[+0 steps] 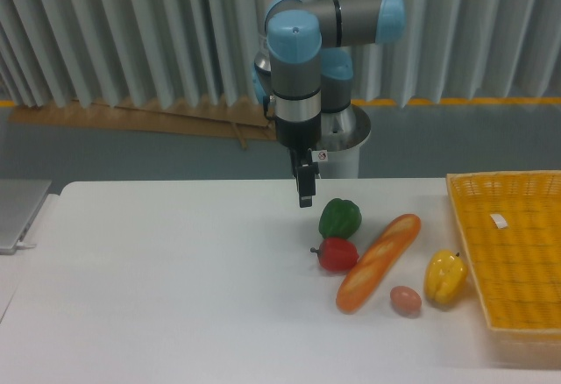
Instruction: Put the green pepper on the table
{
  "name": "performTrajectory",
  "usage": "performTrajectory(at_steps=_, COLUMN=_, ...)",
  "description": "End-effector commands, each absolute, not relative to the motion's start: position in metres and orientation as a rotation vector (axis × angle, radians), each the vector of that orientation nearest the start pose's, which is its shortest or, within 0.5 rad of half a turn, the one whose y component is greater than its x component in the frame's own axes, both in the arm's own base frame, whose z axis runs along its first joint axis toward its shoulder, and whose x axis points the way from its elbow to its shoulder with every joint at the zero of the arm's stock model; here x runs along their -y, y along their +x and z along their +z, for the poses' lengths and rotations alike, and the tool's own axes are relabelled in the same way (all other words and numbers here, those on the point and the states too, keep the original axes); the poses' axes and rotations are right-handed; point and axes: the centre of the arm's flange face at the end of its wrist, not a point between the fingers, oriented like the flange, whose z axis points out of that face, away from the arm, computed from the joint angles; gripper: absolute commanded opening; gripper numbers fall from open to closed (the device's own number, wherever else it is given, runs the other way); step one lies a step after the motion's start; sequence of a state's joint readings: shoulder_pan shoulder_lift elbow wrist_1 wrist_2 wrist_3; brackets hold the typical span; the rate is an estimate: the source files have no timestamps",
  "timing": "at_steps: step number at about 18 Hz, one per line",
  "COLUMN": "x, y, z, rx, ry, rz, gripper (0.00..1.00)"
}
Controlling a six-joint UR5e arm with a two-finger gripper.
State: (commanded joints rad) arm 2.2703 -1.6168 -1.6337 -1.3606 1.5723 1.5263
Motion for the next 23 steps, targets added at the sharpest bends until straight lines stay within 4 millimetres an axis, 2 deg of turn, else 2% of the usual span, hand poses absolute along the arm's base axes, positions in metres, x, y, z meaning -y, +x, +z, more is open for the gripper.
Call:
performTrajectory(at_steps=9, x=-0.483, y=-0.232, z=0.452, rx=-1.241, ry=-2.835, rz=0.133, gripper=1.0)
performTrajectory(at_steps=14, x=-0.477, y=-0.241, z=0.444, rx=-1.238, ry=-2.846, rz=0.113, gripper=1.0)
performTrajectory(at_steps=23, x=-0.474, y=-0.242, z=0.445, rx=-1.236, ry=-2.846, rz=0.118, gripper=1.0)
